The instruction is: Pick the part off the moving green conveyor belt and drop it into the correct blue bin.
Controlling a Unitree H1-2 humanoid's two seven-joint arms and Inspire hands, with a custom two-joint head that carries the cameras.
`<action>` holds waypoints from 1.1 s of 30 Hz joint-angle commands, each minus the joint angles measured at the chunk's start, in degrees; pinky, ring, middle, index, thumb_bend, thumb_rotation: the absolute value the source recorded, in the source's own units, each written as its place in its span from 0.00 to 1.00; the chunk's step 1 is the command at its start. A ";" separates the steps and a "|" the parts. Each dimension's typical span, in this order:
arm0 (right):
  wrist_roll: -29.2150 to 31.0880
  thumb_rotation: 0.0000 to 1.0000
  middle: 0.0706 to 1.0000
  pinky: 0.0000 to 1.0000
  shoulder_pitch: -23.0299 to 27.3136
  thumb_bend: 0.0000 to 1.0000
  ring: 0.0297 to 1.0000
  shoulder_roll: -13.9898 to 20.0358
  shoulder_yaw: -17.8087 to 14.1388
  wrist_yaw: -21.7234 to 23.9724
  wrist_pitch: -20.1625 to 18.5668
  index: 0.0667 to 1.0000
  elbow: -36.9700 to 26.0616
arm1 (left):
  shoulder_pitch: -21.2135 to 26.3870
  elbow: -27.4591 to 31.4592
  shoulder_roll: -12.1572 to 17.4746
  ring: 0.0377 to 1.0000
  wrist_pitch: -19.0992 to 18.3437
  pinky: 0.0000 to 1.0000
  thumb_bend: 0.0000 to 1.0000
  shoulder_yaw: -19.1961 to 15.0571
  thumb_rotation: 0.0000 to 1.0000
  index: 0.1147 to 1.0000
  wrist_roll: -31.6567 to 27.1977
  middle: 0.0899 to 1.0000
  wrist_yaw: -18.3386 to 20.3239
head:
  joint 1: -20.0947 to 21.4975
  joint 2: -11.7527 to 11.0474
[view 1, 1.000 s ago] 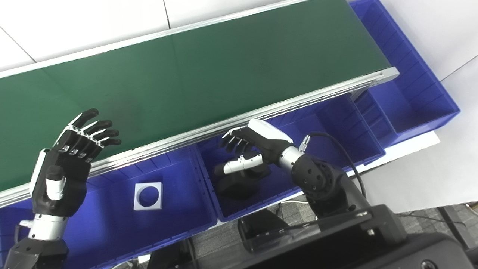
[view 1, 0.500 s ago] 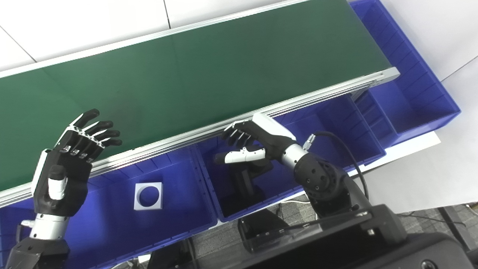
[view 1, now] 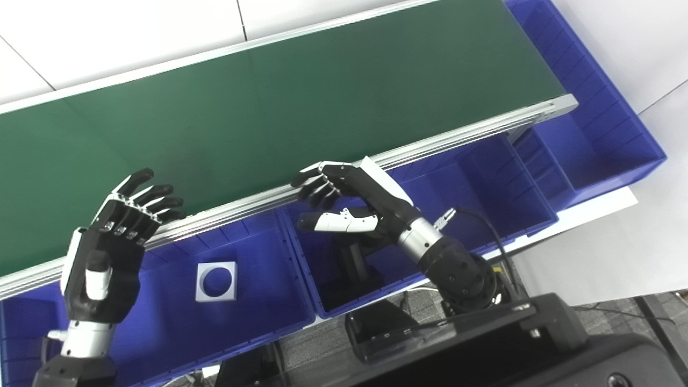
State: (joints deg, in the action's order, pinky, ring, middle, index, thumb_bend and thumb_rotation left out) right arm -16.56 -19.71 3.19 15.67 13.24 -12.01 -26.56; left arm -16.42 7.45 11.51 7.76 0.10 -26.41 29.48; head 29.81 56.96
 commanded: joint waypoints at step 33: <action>11.72 0.59 0.80 0.74 0.79 0.84 0.79 3.98 -0.65 -2.78 23.99 0.81 11.99 | -10.54 0.59 -12.40 0.82 19.05 0.76 0.86 3.62 0.69 0.85 21.92 0.83 -13.66 | -34.45 -10.56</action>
State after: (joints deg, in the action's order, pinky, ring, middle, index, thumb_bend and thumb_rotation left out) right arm -5.31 -19.79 7.24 15.26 10.66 7.56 -14.05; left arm -26.82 7.05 -0.51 24.25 3.47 -5.17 16.59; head -4.39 46.41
